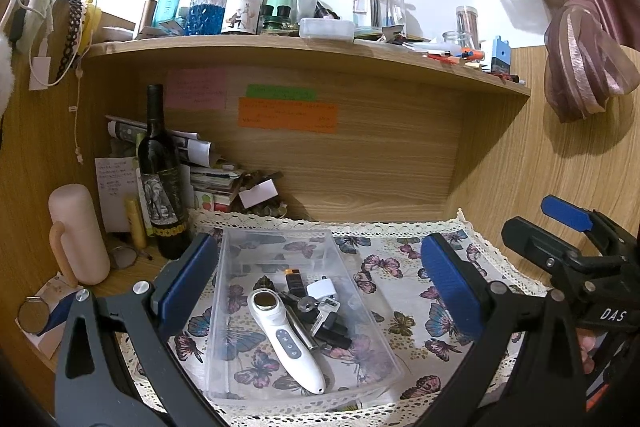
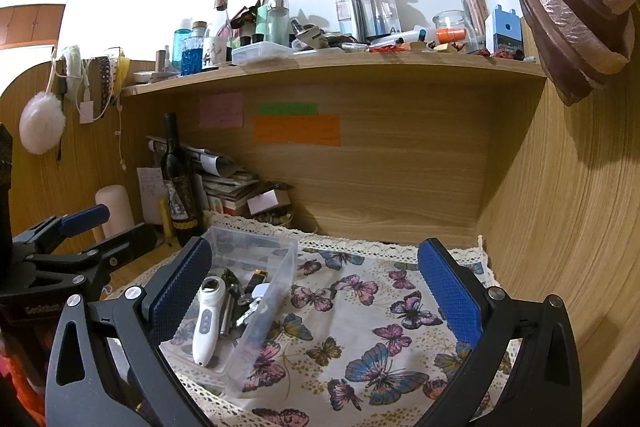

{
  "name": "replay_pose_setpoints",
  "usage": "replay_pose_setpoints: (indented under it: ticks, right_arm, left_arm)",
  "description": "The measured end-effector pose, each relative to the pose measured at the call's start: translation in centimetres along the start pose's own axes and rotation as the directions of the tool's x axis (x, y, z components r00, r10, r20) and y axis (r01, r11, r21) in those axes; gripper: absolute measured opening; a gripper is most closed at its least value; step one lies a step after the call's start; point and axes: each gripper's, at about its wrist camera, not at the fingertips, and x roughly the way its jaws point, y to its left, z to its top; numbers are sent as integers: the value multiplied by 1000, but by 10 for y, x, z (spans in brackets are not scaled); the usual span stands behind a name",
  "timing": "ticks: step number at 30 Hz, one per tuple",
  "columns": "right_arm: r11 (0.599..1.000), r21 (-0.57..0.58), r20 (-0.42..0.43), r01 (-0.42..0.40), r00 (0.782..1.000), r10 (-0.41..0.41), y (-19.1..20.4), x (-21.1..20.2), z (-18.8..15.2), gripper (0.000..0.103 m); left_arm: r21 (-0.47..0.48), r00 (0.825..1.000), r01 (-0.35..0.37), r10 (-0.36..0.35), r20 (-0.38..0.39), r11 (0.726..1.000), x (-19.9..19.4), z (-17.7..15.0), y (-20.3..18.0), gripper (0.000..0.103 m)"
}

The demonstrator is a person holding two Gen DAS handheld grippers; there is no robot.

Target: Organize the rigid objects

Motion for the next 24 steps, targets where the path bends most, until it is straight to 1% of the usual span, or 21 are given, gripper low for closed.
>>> replay_pose_setpoints:
  ticks: [12,24]
  right_arm:
    - [1000,-2,-2,-2,1000,2,1,0,0,103]
    - [1000,-4,-8,-1,1000,1,3,2,-2,103]
  left_arm:
    - [-4,1000,2,-2,-7,1000,4,0,1,103]
    - [-13,1000,20,-21,-21,1000,6,0,3,103]
